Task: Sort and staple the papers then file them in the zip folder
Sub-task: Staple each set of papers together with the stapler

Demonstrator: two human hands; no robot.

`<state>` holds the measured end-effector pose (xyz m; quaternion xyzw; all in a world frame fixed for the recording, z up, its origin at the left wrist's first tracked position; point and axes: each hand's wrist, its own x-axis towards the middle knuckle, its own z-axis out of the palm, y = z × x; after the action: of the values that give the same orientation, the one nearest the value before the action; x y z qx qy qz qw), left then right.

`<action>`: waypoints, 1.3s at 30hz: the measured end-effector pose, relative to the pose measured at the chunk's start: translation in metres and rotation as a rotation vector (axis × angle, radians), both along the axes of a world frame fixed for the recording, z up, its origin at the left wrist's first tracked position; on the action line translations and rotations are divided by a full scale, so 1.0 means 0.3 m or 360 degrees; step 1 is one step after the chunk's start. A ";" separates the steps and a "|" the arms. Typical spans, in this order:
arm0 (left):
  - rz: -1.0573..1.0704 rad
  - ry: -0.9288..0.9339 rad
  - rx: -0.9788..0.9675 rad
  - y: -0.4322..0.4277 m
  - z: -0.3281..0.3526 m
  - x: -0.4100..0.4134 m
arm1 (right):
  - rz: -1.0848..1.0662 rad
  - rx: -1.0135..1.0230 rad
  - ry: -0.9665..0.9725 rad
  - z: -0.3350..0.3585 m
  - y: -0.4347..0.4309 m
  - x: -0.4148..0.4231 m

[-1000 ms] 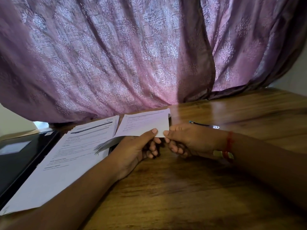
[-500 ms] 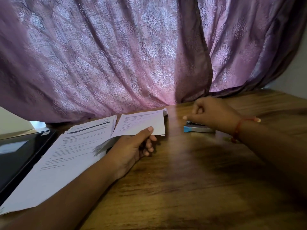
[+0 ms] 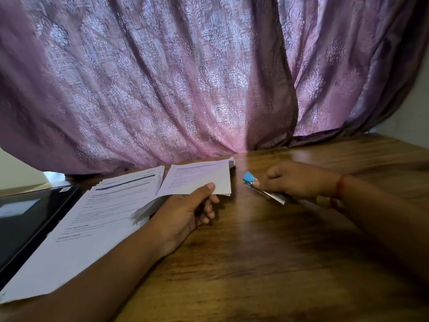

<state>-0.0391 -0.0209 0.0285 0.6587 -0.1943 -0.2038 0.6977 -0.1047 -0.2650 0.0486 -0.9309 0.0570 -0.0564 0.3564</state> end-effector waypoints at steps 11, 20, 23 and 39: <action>-0.0007 0.0004 0.0013 0.005 0.003 0.002 | 0.0432 0.1218 0.0408 -0.041 0.086 -0.019; -0.0005 0.0035 0.0010 0.004 0.001 0.005 | 0.0458 0.1300 0.0423 -0.033 0.109 -0.026; 0.0000 0.0039 0.0002 0.005 0.001 0.004 | 0.0473 0.1292 0.0423 -0.030 0.108 -0.028; 0.0029 0.0026 0.0043 0.001 0.002 -0.003 | 0.0354 0.1379 0.0364 0.000 0.121 -0.040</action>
<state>-0.0400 -0.0206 0.0291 0.6682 -0.1797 -0.2054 0.6922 -0.1166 -0.2286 0.0485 -0.6969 0.0142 0.1144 0.7079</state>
